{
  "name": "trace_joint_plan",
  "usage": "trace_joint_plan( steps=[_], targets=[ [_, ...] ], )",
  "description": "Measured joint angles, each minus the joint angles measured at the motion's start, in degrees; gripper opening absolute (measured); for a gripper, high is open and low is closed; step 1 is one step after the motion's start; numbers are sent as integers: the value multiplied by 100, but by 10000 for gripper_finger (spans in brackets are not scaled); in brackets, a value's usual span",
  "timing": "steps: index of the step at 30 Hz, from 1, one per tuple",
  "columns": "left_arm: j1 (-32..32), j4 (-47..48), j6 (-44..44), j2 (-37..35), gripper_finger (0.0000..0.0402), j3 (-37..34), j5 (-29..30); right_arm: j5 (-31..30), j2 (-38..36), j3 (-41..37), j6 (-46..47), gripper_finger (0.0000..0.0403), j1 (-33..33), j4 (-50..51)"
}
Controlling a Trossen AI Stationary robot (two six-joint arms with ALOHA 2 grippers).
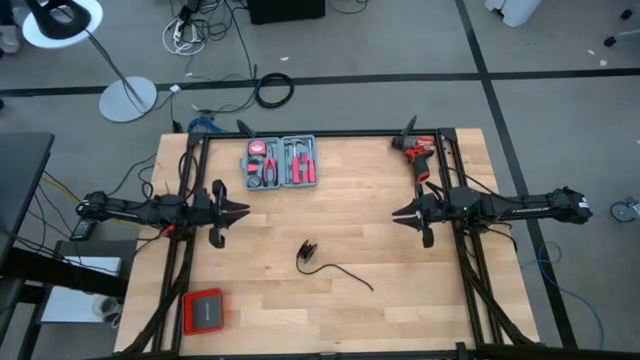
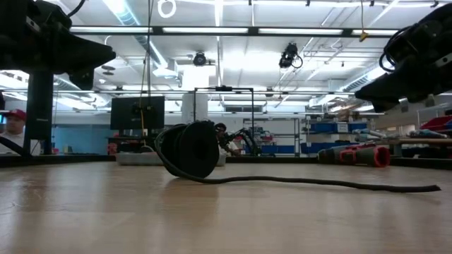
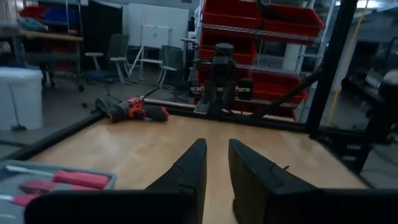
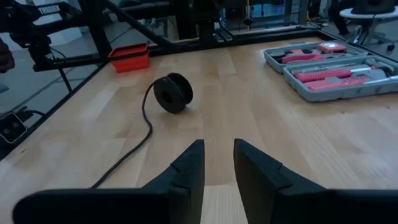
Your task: Coil cords
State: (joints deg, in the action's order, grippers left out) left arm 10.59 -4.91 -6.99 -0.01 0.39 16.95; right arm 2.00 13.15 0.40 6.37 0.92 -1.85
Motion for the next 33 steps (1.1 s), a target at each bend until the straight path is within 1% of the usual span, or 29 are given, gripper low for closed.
trace_joint_plan(
  steps=[6,10,12,16,19,26,29,33],
  targets=[
    [2,5,-78,0,72,0,0,0,2,0,3,87,0,-541],
    [1,-32,-94,0,72,0,0,0,0,0,18,87,-1,-1352],
    [0,-134,-301,0,72,1,-41,2,2,-2,257,87,-1,-1798],
    [2,-364,-502,0,72,1,-94,4,0,10,1182,87,-1,-2560],
    [2,-474,-746,0,72,8,-96,11,4,82,1666,87,-1,-2550],
    [2,-477,-1308,237,72,249,-255,66,4,122,1333,87,-1,-2966],
    [2,-383,-1316,534,72,374,-241,66,91,131,1280,87,-1,-2965],
    [2,-261,-1281,1183,72,695,-87,66,437,131,1568,87,-1,-2945]
  ],
)
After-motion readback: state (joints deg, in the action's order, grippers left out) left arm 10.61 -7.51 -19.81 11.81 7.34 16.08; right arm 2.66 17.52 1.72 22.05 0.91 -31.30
